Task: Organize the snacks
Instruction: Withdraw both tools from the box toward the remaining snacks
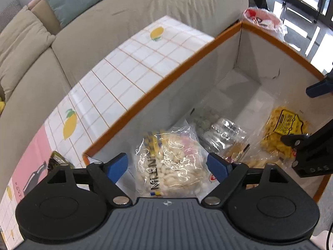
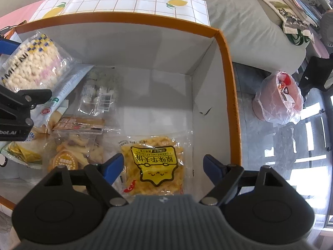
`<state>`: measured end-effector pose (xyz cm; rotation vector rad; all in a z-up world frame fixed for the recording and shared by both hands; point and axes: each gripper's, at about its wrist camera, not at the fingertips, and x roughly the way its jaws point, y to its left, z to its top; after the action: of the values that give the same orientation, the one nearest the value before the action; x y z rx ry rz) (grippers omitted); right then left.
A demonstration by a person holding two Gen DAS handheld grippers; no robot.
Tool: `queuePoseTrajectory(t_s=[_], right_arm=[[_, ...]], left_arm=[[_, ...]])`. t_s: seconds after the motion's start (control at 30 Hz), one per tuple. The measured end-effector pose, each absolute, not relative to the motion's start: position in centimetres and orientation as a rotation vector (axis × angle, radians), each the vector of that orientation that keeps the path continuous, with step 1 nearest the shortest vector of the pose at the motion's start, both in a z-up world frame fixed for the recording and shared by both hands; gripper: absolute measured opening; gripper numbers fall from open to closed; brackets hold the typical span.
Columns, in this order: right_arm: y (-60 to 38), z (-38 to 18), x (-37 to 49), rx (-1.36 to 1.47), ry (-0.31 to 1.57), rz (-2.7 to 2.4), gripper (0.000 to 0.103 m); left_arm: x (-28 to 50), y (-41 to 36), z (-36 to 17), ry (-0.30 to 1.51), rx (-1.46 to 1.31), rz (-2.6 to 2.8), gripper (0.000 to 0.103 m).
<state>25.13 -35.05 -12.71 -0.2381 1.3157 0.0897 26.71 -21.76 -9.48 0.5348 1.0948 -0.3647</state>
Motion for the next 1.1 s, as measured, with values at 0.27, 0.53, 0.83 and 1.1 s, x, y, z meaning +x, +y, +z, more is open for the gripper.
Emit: queuePoseTrajectory(t_s=[0.27, 0.53, 0.83, 1.1], right_arm=[[-35.0, -11.7, 24.6, -0.218, 1.301, 0.076, 0.083], [-35.5, -10.5, 23.7, -0.148, 1.285, 0.048, 0.089], [-35.1, -7.4, 20.9, -0.004, 1.161, 0.032, 0.089], [-33.2, -5.3, 17.3, 0.113, 1.014, 0.009, 0.089]], left_arm=[[26.1, -21.5, -7.0, 1.06, 0.487, -0.381, 0.102], [24.2, -20.3, -5.4, 1.065, 0.436, -0.4, 0.1], [21.0, -17.6, -2.9, 1.015, 0.346, -0.371, 0.094], [18.0, -13.8, -1.1, 0.969, 0.235, -0.345, 0.094]])
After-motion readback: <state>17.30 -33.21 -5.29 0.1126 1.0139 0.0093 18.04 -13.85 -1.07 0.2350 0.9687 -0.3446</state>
